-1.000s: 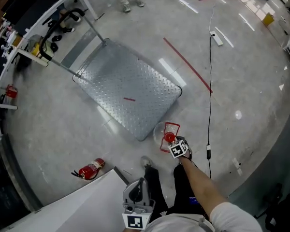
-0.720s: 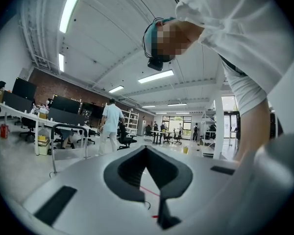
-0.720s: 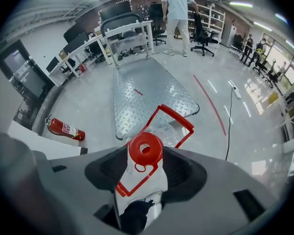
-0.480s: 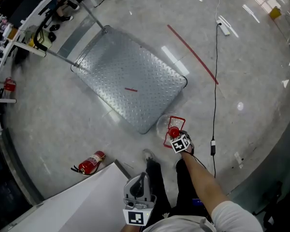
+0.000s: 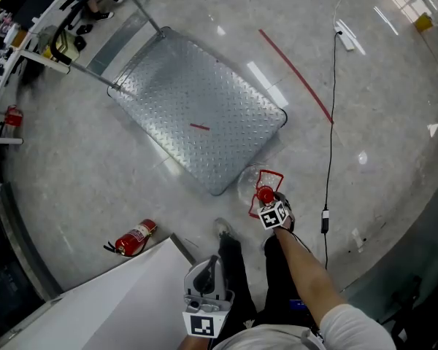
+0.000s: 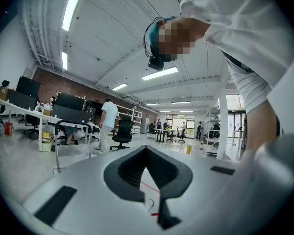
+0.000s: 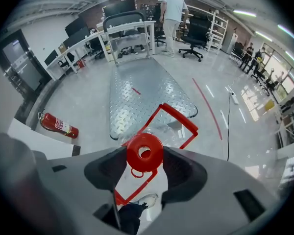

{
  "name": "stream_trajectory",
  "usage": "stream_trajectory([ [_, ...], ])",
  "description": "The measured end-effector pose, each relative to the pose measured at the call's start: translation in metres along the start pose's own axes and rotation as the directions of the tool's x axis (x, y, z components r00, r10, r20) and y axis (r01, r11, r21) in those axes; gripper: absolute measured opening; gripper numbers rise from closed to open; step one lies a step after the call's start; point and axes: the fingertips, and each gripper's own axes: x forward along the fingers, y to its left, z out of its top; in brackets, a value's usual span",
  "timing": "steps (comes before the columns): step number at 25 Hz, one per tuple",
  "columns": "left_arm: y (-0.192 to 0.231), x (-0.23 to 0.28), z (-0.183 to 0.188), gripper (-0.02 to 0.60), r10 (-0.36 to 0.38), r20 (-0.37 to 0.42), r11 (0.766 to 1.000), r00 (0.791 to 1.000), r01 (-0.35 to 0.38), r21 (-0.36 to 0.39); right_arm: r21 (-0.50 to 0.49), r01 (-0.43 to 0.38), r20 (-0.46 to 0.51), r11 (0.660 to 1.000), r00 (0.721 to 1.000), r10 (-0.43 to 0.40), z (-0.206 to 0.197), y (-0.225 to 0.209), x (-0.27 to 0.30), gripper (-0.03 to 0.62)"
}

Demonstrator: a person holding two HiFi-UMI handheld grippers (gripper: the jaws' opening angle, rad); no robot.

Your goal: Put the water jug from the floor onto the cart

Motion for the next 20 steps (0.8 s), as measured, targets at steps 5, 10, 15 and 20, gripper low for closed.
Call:
stream_trajectory([
  [5,0.004,0.0,-0.001,0.003,0.004,-0.001,1.0,1.0,-0.004,-0.007,0.001,-0.016,-0.008,1.0,1.0,0.016,0.001,0.006,0.001,0.26],
  [10,0.008,-0.002,-0.002,0.003,0.018,-0.003,1.0,1.0,-0.018,-0.01,0.013,0.008,-0.027,1.0,1.0,-0.007,-0.001,0.0,0.001,0.264],
  [15,0.012,-0.001,-0.003,0.003,0.029,-0.006,0.999,1.0,-0.029,-0.018,0.002,0.032,-0.034,0.999,0.999,-0.032,0.0,-0.006,0.0,0.27],
  [20,0.017,-0.003,-0.006,0.003,0.035,-0.008,0.999,0.999,-0.035,-0.028,-0.008,0.024,-0.062,1.0,0.998,-0.025,-0.003,-0.007,0.008,0.276],
])
